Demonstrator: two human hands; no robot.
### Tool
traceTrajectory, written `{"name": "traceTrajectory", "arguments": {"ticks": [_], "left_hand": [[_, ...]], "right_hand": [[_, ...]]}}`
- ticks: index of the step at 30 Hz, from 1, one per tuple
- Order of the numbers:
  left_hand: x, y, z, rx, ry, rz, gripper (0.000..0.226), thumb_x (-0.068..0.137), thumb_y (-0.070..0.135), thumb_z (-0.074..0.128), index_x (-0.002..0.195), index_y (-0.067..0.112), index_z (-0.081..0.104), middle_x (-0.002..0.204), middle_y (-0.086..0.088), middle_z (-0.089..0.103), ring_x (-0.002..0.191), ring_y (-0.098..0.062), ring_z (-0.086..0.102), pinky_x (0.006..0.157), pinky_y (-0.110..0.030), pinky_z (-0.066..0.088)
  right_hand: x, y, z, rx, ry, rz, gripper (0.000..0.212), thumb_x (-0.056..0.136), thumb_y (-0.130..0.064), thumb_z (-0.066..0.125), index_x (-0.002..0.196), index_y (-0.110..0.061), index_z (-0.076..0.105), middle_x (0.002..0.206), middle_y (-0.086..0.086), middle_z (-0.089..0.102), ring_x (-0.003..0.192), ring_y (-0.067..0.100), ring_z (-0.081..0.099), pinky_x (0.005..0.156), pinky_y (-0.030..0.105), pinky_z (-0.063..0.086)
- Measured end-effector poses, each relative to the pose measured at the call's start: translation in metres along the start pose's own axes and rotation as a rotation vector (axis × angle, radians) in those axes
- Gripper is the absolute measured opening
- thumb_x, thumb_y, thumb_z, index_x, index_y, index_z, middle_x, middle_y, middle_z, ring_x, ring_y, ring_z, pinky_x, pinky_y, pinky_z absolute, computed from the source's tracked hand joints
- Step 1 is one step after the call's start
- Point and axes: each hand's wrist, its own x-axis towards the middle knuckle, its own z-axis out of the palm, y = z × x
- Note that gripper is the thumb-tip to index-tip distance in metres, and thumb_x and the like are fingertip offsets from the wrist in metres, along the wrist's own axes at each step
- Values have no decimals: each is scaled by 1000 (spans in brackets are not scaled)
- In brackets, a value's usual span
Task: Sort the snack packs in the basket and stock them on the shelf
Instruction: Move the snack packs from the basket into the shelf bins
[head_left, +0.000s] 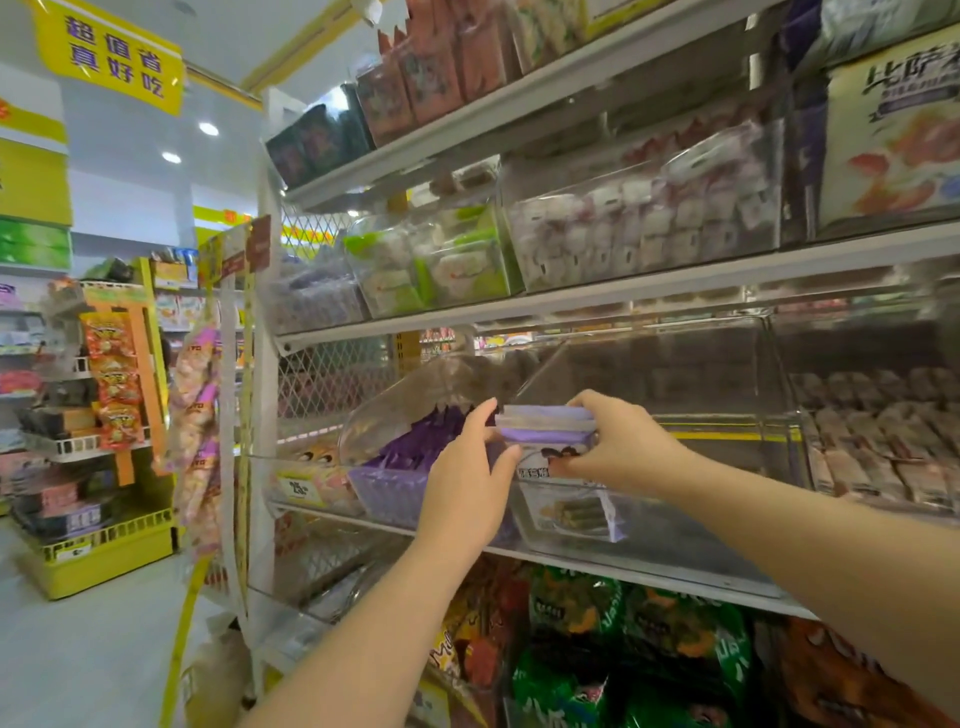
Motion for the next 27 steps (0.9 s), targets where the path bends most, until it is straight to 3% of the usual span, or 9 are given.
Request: {"name": "traceTrajectory", "arguments": {"ticks": [4,6,9,15,21,24,27], "left_hand": [[-2,-7,3,31,-51,36,57,97,26,54,146,39,28,140,14,46,125,-7,48,98,-28,43],[-4,-10,5,41,-61,77,55,98,25,53,145,40,30,141,16,41,123,-5,47,94,-22,40],[-7,-17,7,29,-51,91,53,98,23,52,145,37,32,144,14,37,126,-5,45,94,-19,36],[-13,-26,10,-9,-22,73,54,98,24,53,146,38,31,146,14,42,133,-6,41,106,-29,39],[-15,-25,9,30,-50,102,53,99,23,52,146,37,32,148,15,38,134,-5,39,103,-21,33],[-18,-24,2,34,-56,108,54,99,19,51,147,35,32,150,12,34,134,-8,39,105,-26,35],[-30,-32,-10,72,43,129,49,99,17,51,144,31,38,143,11,39,121,-6,47,95,-21,38]], "right_hand": [[7,3,-7,-78,-276,135,57,76,-54,71,121,-29,48,112,-6,59,96,12,61,84,35,54],[8,4,-18,-72,-364,215,61,76,-57,70,125,-30,44,119,-4,56,101,15,60,82,36,56],[6,6,-24,12,-448,299,52,81,-41,72,122,-22,47,116,2,61,95,20,67,75,35,60],[10,8,-3,0,-342,268,39,82,-38,72,113,-23,53,103,-1,67,82,14,71,73,31,61],[2,4,-4,-75,-379,282,65,78,-46,73,129,-22,42,114,1,63,90,16,69,72,29,59],[-8,-3,-8,-383,-126,140,89,73,-62,69,143,-23,31,138,2,48,118,20,52,92,36,49],[-27,-22,7,-564,286,-230,68,78,-55,67,135,-24,46,129,0,53,116,22,49,92,37,41]]}}
